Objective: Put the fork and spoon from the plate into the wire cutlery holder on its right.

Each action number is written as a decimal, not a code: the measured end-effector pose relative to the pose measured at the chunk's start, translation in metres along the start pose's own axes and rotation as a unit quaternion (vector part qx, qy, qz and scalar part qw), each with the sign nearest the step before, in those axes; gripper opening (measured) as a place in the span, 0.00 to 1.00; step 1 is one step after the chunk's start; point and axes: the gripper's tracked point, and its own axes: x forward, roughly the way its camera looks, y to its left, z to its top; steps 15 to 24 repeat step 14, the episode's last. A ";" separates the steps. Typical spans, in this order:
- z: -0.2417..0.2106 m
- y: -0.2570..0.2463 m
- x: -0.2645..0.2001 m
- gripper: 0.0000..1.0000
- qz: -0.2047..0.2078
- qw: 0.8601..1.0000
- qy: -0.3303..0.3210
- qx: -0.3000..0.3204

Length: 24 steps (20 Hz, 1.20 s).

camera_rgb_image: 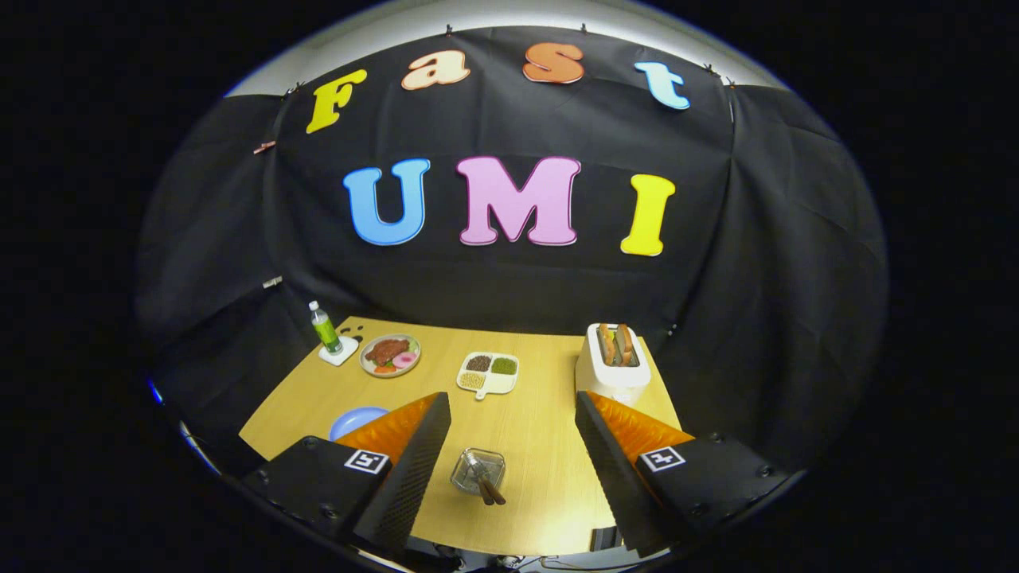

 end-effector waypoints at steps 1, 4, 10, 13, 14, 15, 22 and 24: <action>0.007 0.001 -0.007 0.98 -0.002 1.000 -0.016 0.008; 0.019 0.004 -0.019 0.98 -0.009 0.998 -0.052 0.019; 0.032 0.009 -0.028 0.98 -0.011 0.994 -0.099 0.035; 0.033 0.011 -0.025 0.98 0.001 0.994 -0.101 0.032; 0.034 0.009 -0.024 0.98 0.006 0.994 -0.101 0.027; 0.034 0.009 -0.024 0.98 0.006 0.994 -0.101 0.027; 0.034 0.009 -0.024 0.98 0.006 0.994 -0.101 0.027; 0.034 0.009 -0.024 0.98 0.006 0.994 -0.101 0.027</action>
